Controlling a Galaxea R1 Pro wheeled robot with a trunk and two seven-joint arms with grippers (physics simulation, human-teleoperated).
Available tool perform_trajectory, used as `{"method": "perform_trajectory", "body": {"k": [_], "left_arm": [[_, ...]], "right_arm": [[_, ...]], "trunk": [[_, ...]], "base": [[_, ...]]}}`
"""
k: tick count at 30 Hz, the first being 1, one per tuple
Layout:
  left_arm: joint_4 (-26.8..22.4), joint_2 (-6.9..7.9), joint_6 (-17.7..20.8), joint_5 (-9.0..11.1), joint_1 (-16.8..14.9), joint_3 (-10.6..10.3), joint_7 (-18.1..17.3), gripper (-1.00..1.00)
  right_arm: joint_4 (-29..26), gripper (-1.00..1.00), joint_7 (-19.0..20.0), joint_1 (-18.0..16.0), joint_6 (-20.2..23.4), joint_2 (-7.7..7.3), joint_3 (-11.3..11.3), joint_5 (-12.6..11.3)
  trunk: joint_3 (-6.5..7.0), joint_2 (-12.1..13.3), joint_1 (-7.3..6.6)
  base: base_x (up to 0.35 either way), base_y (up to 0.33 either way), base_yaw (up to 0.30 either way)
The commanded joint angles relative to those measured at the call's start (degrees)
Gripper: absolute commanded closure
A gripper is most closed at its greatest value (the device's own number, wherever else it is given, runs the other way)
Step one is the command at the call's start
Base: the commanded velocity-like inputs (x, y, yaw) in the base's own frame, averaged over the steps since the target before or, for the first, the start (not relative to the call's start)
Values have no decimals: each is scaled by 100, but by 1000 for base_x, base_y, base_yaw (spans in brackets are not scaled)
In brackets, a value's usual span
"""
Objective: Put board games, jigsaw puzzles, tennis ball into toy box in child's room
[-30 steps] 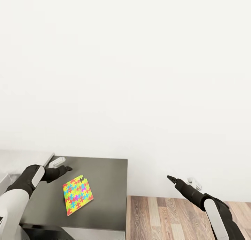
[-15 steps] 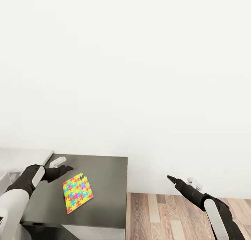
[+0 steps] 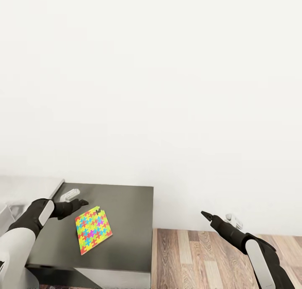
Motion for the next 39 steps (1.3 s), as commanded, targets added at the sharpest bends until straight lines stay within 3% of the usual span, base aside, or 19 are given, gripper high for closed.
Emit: {"method": "perform_trajectory", "body": {"k": [1,39], "left_arm": [[-4,-3,36,-9,-5,30,-21,-100],[-4,8,41,-4,-7,38,-242,-100]], "right_arm": [[-2,-100,28,-5,33,1,-12,13],[-6,-100,86,-5,33,1,-66,22]], "trunk": [[-21,-12,3],[-254,-12,3]], "base": [[0,0,0],[0,0,0]]}}
